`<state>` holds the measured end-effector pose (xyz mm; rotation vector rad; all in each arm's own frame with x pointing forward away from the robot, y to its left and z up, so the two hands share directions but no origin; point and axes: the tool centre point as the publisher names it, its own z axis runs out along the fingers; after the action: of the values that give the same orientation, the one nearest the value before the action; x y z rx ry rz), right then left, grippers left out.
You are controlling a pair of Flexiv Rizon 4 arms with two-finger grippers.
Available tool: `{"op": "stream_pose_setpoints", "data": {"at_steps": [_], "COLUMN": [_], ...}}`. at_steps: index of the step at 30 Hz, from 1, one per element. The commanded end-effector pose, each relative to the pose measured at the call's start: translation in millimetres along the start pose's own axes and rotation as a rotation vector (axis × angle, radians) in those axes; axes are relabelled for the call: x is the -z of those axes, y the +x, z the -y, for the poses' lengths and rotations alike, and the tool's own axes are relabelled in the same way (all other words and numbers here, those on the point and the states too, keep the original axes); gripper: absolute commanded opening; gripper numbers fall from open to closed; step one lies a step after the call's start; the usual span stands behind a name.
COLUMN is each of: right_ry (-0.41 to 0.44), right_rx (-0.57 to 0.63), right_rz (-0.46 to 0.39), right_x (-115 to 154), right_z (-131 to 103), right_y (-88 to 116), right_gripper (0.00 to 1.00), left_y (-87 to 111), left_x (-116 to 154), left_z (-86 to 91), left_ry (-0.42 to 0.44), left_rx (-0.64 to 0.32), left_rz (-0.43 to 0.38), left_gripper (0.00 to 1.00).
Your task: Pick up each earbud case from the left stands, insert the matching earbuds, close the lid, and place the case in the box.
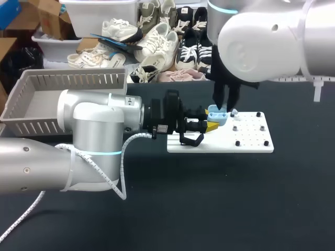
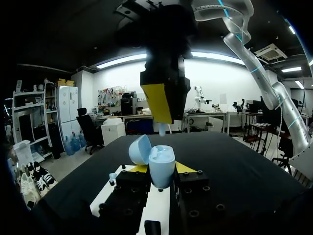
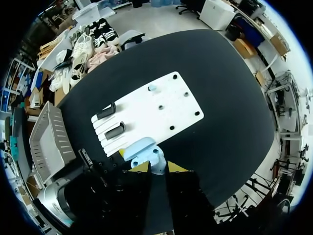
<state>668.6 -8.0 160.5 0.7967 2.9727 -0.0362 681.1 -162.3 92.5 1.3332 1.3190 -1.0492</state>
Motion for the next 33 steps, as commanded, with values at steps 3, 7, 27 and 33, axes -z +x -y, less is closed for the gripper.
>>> {"op": "stream_pose_setpoints", "data": {"at_steps": [3,7,27,33], "right_ry": [0.001,0.001,-0.004,-0.004], "right_rx": [-0.006,-0.002,0.003,0.002], "right_rz": [0.004,0.005,-0.016,-0.022], "right_x": [1,-1,-9,-11], "right_z": [0,0,-5,-6], "right_y": [0,1,3,2], "right_gripper": [0.0,0.0,0.0,0.0], "left_y": [1.2,1.2,1.2,1.2], "left_x": [0,0,0,0], "left_z": [-0.4,-0.4,-0.4,-0.4], "left_ry": [0.0,0.0,0.0,0.0], "left_rx": [-0.001,-0.001,-0.001,-0.001], "left_rz": [0.003,0.003,0.003,0.003], "left_gripper": [0.0,0.0,0.0,0.0]}}
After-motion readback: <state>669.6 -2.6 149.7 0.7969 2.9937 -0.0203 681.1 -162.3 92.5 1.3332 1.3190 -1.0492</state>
